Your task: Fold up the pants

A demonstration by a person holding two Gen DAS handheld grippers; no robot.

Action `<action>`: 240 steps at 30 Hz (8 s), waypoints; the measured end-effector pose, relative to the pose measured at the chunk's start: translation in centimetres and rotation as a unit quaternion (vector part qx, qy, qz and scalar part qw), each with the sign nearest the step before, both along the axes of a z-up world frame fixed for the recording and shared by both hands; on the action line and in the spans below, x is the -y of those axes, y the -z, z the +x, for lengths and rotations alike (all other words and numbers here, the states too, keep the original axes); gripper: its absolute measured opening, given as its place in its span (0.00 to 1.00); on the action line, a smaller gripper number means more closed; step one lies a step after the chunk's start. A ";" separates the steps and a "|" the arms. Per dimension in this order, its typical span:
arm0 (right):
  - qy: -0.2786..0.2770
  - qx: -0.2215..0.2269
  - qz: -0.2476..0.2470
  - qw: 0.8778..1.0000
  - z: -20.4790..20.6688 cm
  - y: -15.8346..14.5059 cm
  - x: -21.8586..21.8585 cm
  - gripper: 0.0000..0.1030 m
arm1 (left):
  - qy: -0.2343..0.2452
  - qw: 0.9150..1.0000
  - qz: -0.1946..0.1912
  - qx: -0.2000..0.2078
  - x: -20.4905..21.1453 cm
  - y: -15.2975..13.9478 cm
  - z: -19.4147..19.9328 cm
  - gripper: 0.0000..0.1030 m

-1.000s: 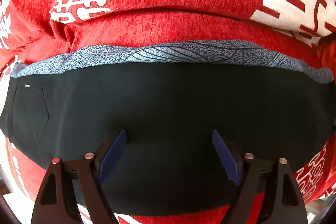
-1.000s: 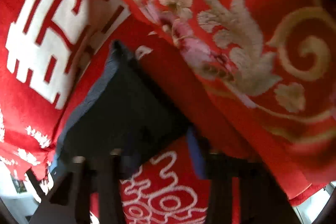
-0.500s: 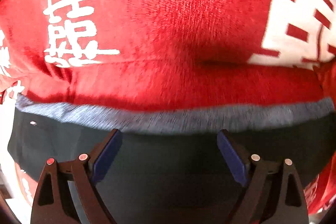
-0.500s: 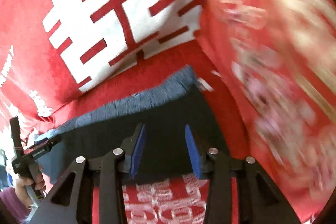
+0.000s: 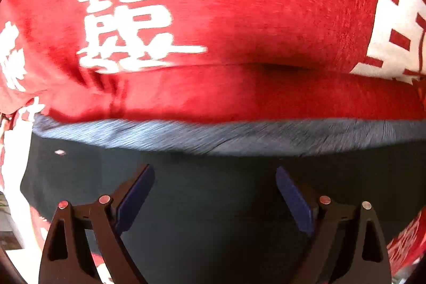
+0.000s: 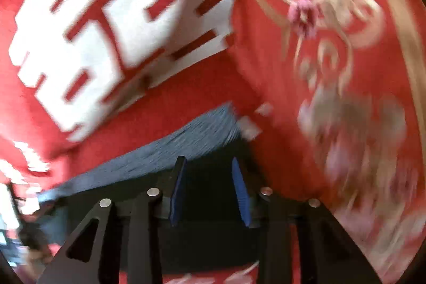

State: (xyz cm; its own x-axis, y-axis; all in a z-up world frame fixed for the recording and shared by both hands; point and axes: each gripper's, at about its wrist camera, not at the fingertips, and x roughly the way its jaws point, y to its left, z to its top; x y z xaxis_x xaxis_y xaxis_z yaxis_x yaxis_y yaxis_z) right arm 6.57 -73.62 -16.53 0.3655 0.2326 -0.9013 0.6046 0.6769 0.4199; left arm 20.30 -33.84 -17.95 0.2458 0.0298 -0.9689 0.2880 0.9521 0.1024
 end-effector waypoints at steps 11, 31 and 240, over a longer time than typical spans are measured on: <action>-0.104 0.040 0.306 0.946 1.5 2.7 -28.3 0.52 | -0.040 0.997 0.061 -0.002 -18.1 -0.2 0.3 0.91; -0.017 0.045 0.341 0.939 2.6 7.3 -39.1 0.54 | -0.019 1.000 -0.023 0.006 -29.7 3.8 1.0 0.99; 0.140 0.043 0.124 0.981 -13.2 0.8 -3.6 0.52 | 0.092 0.993 -0.023 -0.068 14.1 1.2 -11.0 1.00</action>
